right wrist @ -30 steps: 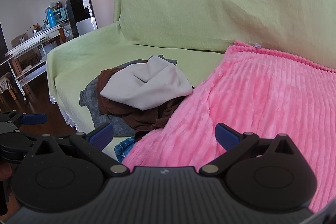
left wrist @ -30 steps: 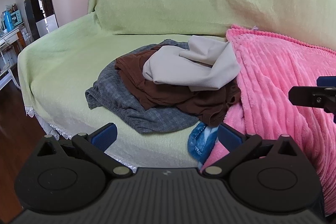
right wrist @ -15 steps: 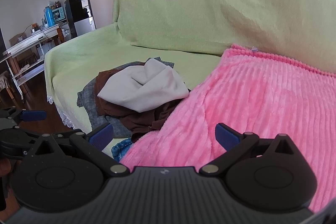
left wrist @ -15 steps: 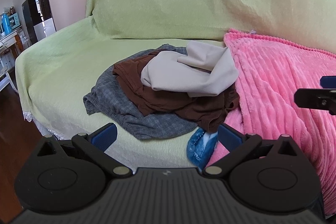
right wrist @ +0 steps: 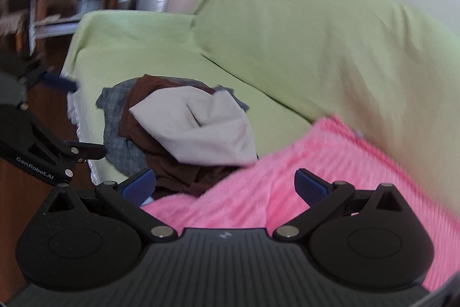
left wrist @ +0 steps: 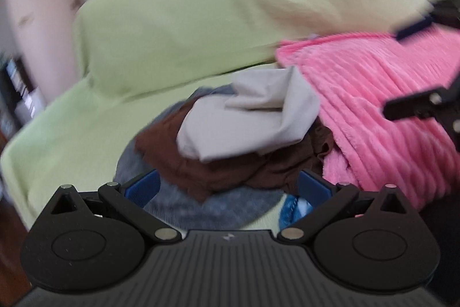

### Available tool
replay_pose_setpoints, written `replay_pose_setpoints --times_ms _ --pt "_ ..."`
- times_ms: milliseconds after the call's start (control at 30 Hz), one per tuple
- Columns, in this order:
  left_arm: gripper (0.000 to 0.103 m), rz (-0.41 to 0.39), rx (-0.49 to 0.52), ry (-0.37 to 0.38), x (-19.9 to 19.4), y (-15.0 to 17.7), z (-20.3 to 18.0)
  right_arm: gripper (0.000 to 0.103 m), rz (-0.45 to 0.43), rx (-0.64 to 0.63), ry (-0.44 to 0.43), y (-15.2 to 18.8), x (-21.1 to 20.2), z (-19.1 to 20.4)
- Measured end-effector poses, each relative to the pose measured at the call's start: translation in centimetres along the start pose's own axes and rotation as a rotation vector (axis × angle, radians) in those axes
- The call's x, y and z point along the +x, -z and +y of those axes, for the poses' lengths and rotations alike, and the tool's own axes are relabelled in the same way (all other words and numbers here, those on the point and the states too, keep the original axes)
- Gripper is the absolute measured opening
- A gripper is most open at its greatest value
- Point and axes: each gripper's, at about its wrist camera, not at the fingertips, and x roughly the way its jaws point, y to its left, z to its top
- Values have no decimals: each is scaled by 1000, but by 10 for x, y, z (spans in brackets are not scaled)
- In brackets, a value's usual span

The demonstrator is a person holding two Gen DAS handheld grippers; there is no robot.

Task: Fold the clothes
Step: 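Grasp the beige shirt on top of the pile with both grippers, then lift the beige shirt with both grippers and carry it onto the pink blanket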

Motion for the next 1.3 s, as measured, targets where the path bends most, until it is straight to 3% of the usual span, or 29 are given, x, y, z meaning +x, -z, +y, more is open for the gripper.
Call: replay_pose_setpoints --times_ms 67,300,433,533,600,667,733,767,833,867,1067,1200,1300 --pt "101 -20 85 -2 10 -4 -3 101 -18 -94 -12 -3 9 1" --pt "88 -29 236 52 41 -12 -4 99 -33 -342 -73 -6 41 2" --pt "87 -23 309 67 53 -9 -8 97 -27 -437 -94 -4 62 2" --pt "77 -6 360 74 63 -7 -11 92 -13 -478 -124 -2 78 1" --pt "63 2 379 65 68 -7 -11 74 2 -507 -142 -1 88 3" --pt "60 13 361 72 72 -9 -8 68 14 -525 -165 -1 98 4" --pt "44 28 344 85 75 -10 -6 68 4 -534 -177 -2 105 6" --pt "24 40 344 101 76 -10 -5 64 5 -533 -181 -2 106 7" --pt "13 43 347 121 72 -13 -5 33 9 -525 -190 -4 109 8" --pt "9 39 351 120 70 -14 -6 7 12 -506 -196 -4 107 6" --pt "5 -66 283 105 26 -44 -4 5 -42 -364 -181 -9 61 -15" --pt "5 -205 280 125 -20 -89 -23 5 -112 -259 -103 -17 -11 -49" --pt "3 -327 277 181 -49 -131 -50 5 -131 -206 -23 -16 -61 -77"
